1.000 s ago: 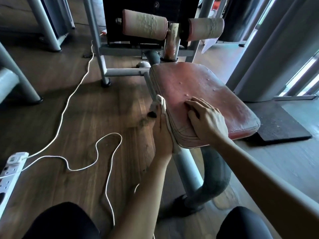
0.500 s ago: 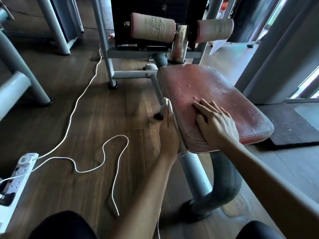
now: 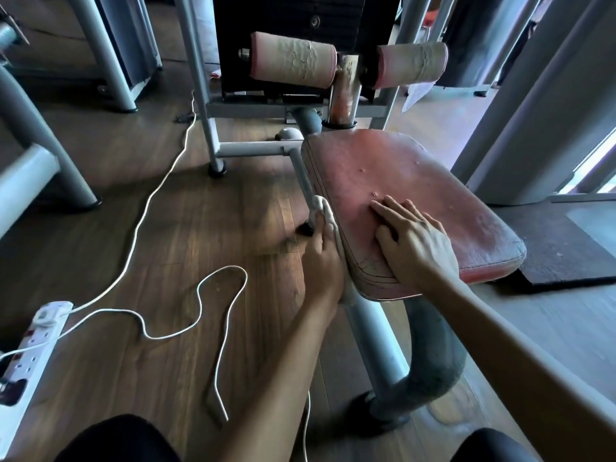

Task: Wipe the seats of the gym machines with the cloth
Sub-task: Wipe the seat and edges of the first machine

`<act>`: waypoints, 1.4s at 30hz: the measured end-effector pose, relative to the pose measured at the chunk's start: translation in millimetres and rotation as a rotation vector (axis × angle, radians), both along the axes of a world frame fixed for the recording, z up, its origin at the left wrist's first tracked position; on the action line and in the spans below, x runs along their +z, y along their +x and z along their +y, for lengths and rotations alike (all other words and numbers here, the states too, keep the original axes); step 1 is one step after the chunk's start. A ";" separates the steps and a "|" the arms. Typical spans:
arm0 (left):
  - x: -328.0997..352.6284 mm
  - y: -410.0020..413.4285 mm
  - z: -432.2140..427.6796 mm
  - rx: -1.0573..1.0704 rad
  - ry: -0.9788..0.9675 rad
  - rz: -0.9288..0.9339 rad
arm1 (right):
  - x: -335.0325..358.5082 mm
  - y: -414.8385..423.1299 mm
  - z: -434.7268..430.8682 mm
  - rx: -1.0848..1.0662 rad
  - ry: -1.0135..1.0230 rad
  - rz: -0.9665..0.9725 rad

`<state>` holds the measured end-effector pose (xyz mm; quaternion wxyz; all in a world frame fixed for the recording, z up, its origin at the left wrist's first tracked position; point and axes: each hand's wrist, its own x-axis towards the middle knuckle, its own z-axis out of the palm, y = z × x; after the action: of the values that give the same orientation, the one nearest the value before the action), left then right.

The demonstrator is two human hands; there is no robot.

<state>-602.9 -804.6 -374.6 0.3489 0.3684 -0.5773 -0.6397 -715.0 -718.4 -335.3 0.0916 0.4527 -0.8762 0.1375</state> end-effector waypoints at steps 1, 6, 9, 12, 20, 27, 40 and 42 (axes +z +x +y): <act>1.1 7.6 12.1 0.017 -0.016 0.038 | -0.2 0.0 -0.3 0.003 0.003 0.006; -6.6 19.7 32.6 0.006 -0.045 0.135 | 0.0 0.9 -0.2 0.000 0.004 0.011; -2.5 3.4 -0.9 -0.024 -0.078 0.004 | 0.5 0.5 -0.1 -0.002 0.027 0.010; 0.5 -2.7 -10.8 -0.035 -0.035 -0.004 | 0.9 -0.5 -0.1 0.007 0.050 -0.002; -7.1 32.5 54.1 -0.107 -0.013 0.095 | 3.0 -1.6 0.0 0.031 0.051 -0.037; 16.3 22.6 4.5 -0.127 -0.103 -0.095 | 25.4 -30.3 -30.6 0.027 0.047 -0.150; -1.6 -18.5 -53.9 -0.080 -0.114 -0.023 | 0.7 -57.0 -96.3 0.050 0.118 -0.141; -0.1 -36.9 -80.5 -0.069 -0.072 -0.065 | -0.7 -57.5 -97.9 0.048 0.108 -0.129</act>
<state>-639.8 -885.1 -374.7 0.3208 0.3562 -0.6232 -0.6179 -772.5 -816.3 -336.1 0.0069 0.4680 -0.8754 0.1210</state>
